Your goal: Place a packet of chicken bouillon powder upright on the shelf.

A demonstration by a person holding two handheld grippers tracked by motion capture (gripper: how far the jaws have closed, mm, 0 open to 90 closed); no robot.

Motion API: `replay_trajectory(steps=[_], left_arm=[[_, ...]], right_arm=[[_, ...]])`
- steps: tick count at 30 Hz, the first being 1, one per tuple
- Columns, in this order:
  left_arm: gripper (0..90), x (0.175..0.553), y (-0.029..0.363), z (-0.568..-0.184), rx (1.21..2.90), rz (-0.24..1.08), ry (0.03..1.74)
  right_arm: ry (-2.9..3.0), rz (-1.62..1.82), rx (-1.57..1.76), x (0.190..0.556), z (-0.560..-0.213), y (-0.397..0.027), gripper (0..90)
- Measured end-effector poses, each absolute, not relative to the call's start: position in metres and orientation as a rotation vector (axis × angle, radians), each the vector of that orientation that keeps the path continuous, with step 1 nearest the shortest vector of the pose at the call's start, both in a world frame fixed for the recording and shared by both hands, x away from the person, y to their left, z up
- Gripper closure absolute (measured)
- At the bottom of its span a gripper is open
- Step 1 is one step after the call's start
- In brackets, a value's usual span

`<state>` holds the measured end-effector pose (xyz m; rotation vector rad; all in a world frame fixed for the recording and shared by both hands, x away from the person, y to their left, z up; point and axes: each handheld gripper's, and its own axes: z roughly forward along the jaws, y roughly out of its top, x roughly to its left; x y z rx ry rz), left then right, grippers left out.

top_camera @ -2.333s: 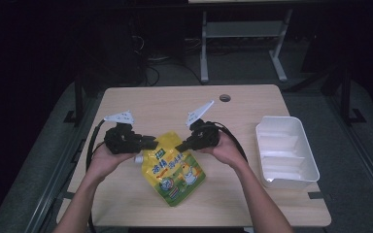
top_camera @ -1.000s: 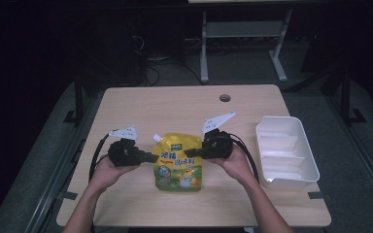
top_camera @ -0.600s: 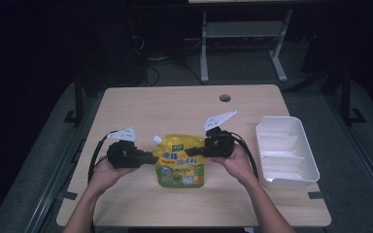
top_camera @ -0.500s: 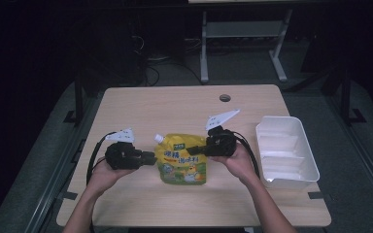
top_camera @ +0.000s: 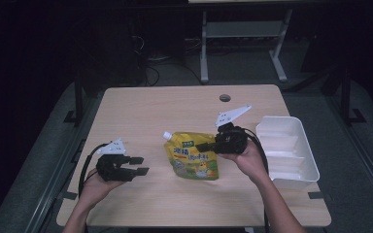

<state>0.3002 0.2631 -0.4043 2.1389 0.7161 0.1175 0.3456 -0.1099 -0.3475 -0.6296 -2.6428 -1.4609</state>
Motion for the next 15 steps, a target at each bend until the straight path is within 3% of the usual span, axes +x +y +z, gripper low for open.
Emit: replay_trajectory(steps=[15], left_arm=[[34.9, 0.286, 0.282, -0.417, 2.112, 0.224, 0.792]], right_arm=[[-2.645, -1.484, -0.644, 0.345, -0.331, -0.124, 89.6]])
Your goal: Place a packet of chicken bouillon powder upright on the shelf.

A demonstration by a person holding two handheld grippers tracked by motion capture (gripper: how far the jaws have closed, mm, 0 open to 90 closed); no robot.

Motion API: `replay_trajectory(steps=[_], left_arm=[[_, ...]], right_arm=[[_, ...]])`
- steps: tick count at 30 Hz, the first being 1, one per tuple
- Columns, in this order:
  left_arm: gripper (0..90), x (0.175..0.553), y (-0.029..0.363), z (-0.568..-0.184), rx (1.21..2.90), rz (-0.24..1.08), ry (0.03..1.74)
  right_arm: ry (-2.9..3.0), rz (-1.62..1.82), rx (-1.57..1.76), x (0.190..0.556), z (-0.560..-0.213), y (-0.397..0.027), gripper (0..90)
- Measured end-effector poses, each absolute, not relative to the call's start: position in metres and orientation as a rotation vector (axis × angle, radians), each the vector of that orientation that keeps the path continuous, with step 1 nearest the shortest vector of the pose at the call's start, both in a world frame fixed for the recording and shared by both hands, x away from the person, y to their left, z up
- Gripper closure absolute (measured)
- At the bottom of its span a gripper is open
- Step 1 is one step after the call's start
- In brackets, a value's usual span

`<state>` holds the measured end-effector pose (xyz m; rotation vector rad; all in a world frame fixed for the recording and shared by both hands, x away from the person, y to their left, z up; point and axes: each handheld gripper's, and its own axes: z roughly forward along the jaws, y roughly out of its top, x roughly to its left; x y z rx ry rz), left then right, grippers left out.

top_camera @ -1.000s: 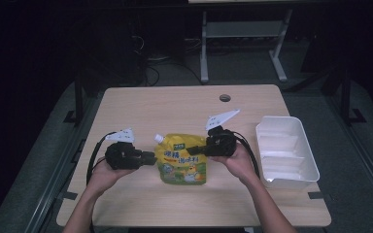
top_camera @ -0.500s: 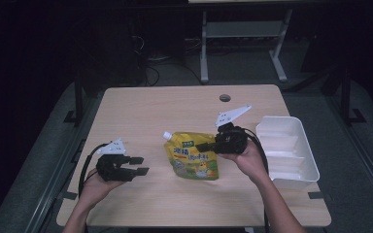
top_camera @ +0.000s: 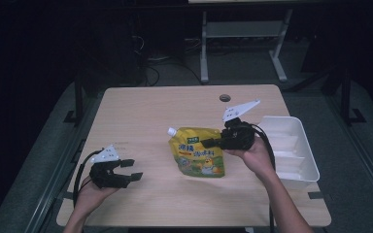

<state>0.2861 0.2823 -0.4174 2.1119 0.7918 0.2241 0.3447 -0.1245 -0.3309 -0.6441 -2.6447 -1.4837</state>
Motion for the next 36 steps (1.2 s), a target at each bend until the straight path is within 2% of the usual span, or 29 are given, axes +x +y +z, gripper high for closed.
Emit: replay_trajectory(steps=[18, 36], left_arm=[[26.4, 0.284, 0.292, -0.423, 2.053, 0.292, 0.767], [25.2, 0.286, 0.302, -0.433, 2.012, 0.28, 0.8]], right_arm=[[-2.664, -1.526, -0.664, 0.347, -0.298, -0.162, 89.5], [-2.642, -1.57, -0.725, 0.362, -0.279, -0.207, 89.6]])
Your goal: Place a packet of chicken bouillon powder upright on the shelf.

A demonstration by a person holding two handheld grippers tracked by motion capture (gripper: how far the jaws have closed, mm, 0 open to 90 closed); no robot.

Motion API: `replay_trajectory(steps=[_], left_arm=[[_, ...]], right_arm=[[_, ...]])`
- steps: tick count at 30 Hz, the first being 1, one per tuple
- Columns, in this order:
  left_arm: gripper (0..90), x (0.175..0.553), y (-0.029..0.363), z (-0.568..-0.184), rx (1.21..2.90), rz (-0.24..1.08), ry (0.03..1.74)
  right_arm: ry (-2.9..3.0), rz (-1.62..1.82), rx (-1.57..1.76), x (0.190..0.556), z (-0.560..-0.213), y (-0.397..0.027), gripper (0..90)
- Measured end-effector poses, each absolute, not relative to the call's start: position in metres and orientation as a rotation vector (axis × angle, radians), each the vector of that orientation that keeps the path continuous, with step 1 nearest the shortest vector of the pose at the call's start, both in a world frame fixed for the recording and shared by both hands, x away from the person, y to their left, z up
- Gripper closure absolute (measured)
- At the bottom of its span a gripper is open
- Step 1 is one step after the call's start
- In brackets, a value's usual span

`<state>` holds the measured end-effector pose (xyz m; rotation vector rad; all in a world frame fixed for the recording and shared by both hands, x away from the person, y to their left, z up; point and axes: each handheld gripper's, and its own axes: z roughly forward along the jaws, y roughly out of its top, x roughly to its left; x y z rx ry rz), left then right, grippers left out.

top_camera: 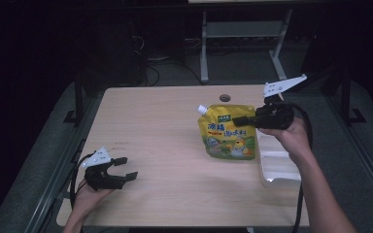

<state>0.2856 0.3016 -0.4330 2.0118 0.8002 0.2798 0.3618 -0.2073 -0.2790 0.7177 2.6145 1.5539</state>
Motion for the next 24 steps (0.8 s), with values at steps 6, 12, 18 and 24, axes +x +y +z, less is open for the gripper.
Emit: replay_trajectory(steps=[6, 12, 18, 24], left_arm=[[25.1, 0.287, 0.304, -0.438, 2.023, 0.276, 0.809], [24.7, 0.288, 0.301, -0.441, 2.043, 0.282, 0.786], [24.7, 0.286, 0.299, -0.441, 2.05, 0.29, 0.782], [24.8, 0.286, 0.299, -0.443, 2.049, 0.282, 0.789]], right_arm=[[2.601, 1.57, 0.72, 0.368, -0.274, -0.222, 89.6], [2.589, 1.576, 0.739, 0.372, -0.273, -0.236, 89.6], [2.579, 1.554, 0.763, 0.373, -0.272, -0.252, 89.6], [2.556, 1.549, 0.799, 0.373, -0.27, -0.271, 89.6]])
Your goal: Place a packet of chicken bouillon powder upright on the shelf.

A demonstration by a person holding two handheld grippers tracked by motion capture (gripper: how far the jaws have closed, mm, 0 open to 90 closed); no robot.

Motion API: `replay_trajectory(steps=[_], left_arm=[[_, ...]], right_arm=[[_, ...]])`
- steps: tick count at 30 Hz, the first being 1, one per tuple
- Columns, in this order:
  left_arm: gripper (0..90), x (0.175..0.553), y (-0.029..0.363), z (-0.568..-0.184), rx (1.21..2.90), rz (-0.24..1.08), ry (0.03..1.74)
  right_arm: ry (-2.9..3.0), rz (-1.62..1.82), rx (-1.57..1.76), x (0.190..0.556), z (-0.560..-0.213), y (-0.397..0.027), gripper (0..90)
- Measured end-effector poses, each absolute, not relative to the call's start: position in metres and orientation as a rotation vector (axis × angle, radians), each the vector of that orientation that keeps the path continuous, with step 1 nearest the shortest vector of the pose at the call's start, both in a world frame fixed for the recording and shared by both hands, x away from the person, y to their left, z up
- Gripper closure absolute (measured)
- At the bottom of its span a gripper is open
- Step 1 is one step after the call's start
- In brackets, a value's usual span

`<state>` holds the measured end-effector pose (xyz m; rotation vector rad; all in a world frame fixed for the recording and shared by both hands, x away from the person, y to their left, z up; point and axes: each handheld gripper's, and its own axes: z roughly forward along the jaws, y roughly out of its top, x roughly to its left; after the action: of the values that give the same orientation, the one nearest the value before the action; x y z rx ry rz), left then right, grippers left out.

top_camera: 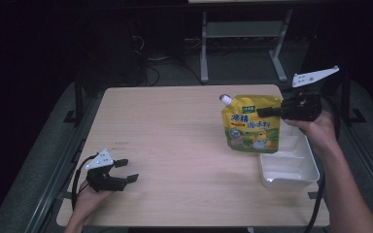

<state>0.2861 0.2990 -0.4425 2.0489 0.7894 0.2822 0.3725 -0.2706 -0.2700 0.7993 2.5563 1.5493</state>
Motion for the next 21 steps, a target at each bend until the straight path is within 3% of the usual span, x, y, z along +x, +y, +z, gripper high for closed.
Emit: replay_trajectory(steps=[21], left_arm=[[24.1, 0.288, 0.301, -0.441, 1.999, 0.273, 0.812]], right_arm=[[2.481, 1.489, 0.927, 0.374, -0.276, -0.327, 89.5]])
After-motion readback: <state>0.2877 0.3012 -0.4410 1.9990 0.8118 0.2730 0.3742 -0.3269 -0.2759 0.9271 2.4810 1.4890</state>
